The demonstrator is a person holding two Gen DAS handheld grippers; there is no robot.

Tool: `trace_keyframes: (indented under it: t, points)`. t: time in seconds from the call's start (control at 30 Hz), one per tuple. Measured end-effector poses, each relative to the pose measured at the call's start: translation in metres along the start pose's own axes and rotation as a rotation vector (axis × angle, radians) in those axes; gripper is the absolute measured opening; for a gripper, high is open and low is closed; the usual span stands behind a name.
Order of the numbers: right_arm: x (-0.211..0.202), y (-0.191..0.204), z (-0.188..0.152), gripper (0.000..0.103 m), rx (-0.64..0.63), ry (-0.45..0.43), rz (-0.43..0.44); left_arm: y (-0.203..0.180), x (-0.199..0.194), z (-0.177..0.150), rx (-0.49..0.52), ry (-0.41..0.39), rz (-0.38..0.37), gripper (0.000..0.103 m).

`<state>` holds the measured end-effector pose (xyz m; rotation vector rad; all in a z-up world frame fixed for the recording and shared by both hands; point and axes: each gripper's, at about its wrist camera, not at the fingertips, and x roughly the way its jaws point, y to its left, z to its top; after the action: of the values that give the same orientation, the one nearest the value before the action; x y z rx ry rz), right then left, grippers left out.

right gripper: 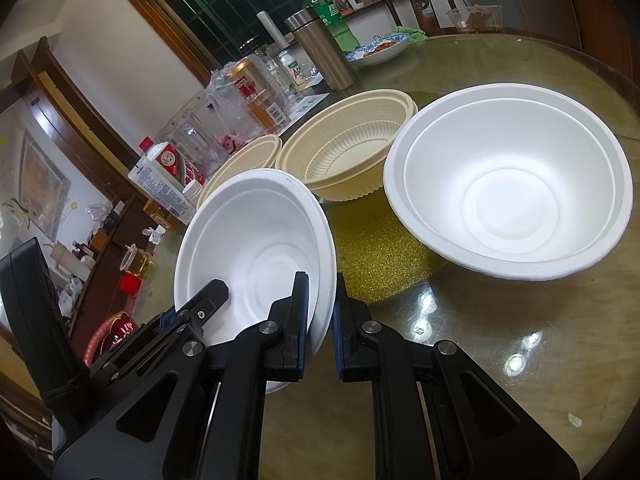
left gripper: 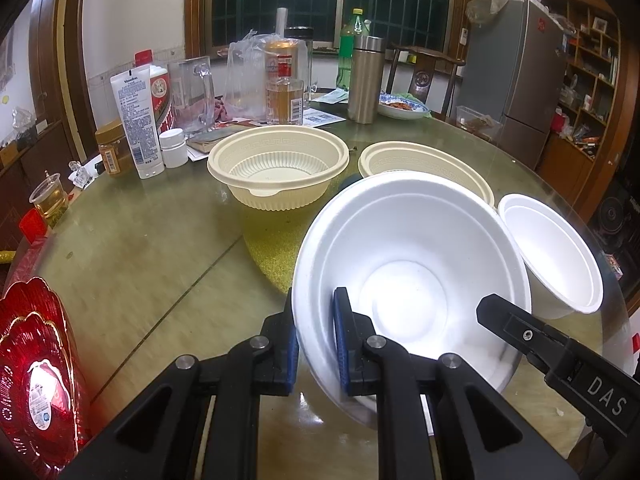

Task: Organize plates and bowls
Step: 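Lift the white foam bowl and carry it toward the stacked red plates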

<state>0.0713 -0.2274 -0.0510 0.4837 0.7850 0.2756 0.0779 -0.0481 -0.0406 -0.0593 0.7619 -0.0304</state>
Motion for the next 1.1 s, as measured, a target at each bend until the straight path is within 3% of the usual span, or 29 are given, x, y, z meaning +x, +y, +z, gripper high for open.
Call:
trace_keyframes:
  t: [1.1]
  points:
    - [-0.0013, 0.0043, -0.0006, 0.010, -0.011, -0.006, 0.003, 0.0017, -0.0038, 0.0026, 0.004, -0.019, 0.010, 0.014]
